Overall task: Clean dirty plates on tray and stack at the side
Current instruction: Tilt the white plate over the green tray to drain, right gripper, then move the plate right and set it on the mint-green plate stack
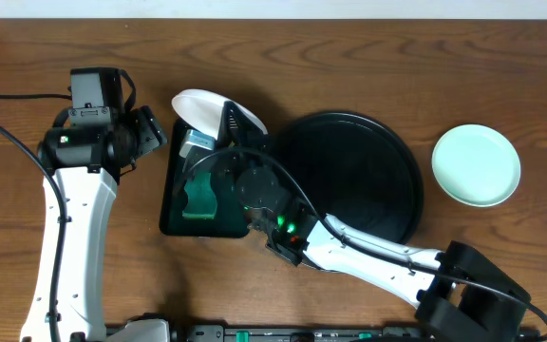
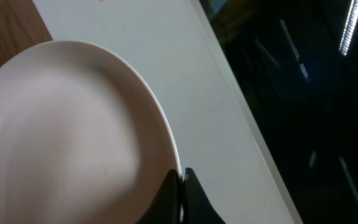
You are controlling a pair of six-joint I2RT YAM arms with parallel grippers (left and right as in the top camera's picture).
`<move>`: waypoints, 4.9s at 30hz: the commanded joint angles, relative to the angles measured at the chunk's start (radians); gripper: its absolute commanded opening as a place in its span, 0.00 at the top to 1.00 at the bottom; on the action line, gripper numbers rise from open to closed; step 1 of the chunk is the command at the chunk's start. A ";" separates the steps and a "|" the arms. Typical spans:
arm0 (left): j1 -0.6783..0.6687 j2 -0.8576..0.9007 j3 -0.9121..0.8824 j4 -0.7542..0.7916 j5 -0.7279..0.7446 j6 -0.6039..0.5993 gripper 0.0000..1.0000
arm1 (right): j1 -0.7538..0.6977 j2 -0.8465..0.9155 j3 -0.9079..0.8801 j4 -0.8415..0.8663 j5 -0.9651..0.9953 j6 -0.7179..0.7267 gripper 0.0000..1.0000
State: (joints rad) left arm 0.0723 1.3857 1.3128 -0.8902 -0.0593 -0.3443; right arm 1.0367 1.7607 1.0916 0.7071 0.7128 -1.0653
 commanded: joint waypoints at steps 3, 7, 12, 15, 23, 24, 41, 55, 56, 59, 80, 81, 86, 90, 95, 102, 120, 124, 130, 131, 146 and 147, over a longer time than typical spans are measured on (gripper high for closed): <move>0.004 0.000 0.011 -0.002 -0.016 -0.011 0.19 | 0.006 0.001 0.014 0.008 0.024 -0.014 0.99; 0.004 0.000 0.011 -0.002 -0.016 -0.011 0.19 | 0.006 0.001 0.014 0.007 0.024 -0.014 0.99; 0.004 0.000 0.011 -0.002 -0.016 -0.011 0.19 | 0.006 0.001 0.014 0.005 0.024 -0.013 0.99; 0.004 0.000 0.011 -0.002 -0.016 -0.011 0.19 | 0.006 0.001 0.014 -0.002 0.024 -0.013 0.99; 0.004 0.000 0.011 -0.002 -0.016 -0.011 0.19 | 0.006 0.001 0.014 -0.083 0.024 -0.013 0.99; 0.004 0.000 0.011 -0.002 -0.016 -0.012 0.19 | 0.006 0.001 0.014 -0.095 0.023 -0.013 0.99; 0.004 0.000 0.011 -0.002 -0.016 -0.012 0.19 | 0.005 0.001 0.014 -0.207 0.023 0.089 0.99; 0.004 0.000 0.011 -0.002 -0.016 -0.011 0.19 | -0.004 0.001 0.014 -0.234 0.023 0.198 0.99; 0.004 0.000 0.011 -0.002 -0.016 -0.011 0.19 | -0.004 0.001 0.014 -0.241 0.023 0.198 0.99; 0.004 0.000 0.011 -0.002 -0.016 -0.011 0.19 | -0.004 0.001 0.014 -0.249 0.023 0.198 0.99; 0.004 0.000 0.011 -0.002 -0.016 -0.011 0.19 | -0.005 0.001 0.014 -0.364 0.023 0.198 0.99; 0.004 0.000 0.011 -0.002 -0.016 -0.012 0.19 | -0.005 0.001 0.014 -0.369 0.023 0.198 0.99; 0.004 0.000 0.011 -0.002 -0.016 -0.011 0.19 | -0.005 0.001 0.014 -0.364 0.023 0.198 0.99; 0.004 0.000 0.011 -0.002 -0.016 -0.011 0.19 | -0.008 0.001 0.014 -0.362 0.024 0.198 0.99; 0.004 0.000 0.011 -0.002 -0.016 -0.011 0.19 | -0.010 0.001 0.014 -0.351 0.026 0.198 0.99; 0.004 0.000 0.011 -0.002 -0.016 -0.011 0.19 | -0.012 0.001 0.014 -0.262 0.111 0.302 0.99; 0.004 0.000 0.011 -0.002 -0.016 -0.012 0.19 | -0.100 -0.014 0.014 -0.426 -0.018 1.182 0.99; 0.004 0.000 0.011 -0.002 -0.016 -0.011 0.19 | -0.125 -0.061 0.014 -0.481 -0.114 1.292 0.99; 0.004 0.000 0.011 -0.002 -0.016 -0.011 0.19 | -0.222 -0.203 0.014 -0.671 -0.281 1.537 0.99; 0.004 0.000 0.011 -0.002 -0.016 -0.011 0.19 | -0.246 -0.228 0.014 -0.701 -0.329 1.564 0.99; 0.004 0.000 0.011 -0.002 -0.016 -0.011 0.19 | -0.760 -0.508 0.014 -1.142 -0.649 1.619 0.99; 0.004 0.000 0.011 -0.002 -0.016 -0.011 0.19 | -0.794 -0.510 0.014 -1.174 -0.638 1.619 0.99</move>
State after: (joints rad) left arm 0.0723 1.3857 1.3128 -0.8898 -0.0593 -0.3443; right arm 0.3168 1.2785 1.0939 -0.4282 0.0860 0.5236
